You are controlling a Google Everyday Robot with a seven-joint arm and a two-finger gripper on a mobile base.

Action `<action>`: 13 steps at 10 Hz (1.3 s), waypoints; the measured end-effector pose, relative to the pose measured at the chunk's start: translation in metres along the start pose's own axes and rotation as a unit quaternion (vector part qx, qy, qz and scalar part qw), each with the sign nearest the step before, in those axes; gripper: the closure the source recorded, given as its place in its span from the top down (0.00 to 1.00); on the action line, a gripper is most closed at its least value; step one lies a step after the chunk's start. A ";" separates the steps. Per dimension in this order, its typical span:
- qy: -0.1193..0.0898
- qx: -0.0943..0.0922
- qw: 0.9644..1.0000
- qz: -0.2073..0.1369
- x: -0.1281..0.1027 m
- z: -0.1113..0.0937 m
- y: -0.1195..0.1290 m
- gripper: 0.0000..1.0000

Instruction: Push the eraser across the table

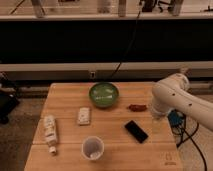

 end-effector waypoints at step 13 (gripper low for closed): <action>-0.009 -0.052 0.998 -0.019 -0.009 0.043 0.001 0.54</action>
